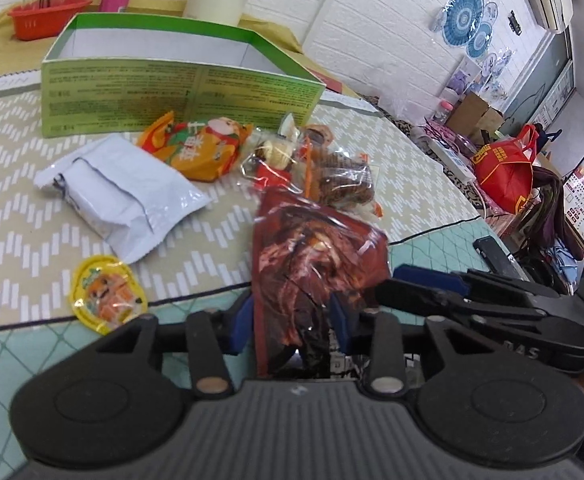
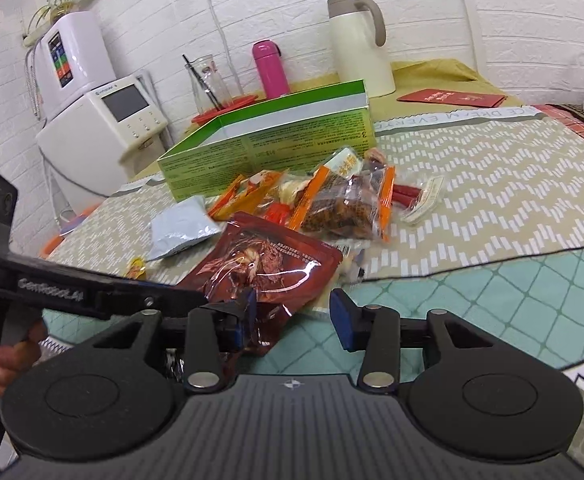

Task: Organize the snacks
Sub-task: 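Grasp the brown jerky bag with the right tool and lift it, then carry the jerky bag over the green box and open the right tool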

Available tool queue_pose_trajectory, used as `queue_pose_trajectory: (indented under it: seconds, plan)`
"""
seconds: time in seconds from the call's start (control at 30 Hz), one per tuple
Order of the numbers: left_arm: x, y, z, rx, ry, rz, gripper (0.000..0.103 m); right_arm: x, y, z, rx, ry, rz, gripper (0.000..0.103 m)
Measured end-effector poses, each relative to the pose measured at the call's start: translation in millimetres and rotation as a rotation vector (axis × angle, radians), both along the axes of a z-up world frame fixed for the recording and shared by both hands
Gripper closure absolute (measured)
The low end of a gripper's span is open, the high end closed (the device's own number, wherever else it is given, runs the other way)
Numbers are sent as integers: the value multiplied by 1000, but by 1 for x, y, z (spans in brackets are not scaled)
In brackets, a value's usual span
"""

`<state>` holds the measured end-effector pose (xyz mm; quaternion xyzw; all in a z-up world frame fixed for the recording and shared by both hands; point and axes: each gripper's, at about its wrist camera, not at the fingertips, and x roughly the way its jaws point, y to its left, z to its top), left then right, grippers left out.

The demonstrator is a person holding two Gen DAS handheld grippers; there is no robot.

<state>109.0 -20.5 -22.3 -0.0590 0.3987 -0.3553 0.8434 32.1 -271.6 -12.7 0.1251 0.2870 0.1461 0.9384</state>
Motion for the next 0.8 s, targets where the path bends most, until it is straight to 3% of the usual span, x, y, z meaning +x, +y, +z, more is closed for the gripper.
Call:
queue_pose_trajectory:
  seconds: [0.23,0.27,0.3,0.43,0.57,0.63,0.73,0.8]
  plan:
    - [-5,5,-2,-20,-18,4,72,-4,6,-7,84,30,5,31]
    - [-6,5,-1,-18,-16,6,72,-4,7,-7,90,35,11,33]
    - [-8,7,-1,-16,-16,6,73,-3,8,-8,93,39,20,44]
    - [-10,8,-2,-16,-29,16,73,-3,15,-9,79,22,21,44]
    - [-11,6,-1,-2,-44,60,77,-1,22,-6,35,-3,32,65]
    - [-14,8,3,-8,-53,79,79,-4,23,-1,17,-30,38,70]
    - [-15,15,14,-54,-60,100,79,-4,22,13,-15,-83,37,90]
    - [-13,17,27,-76,-87,111,79,-1,20,24,-18,-125,46,90]
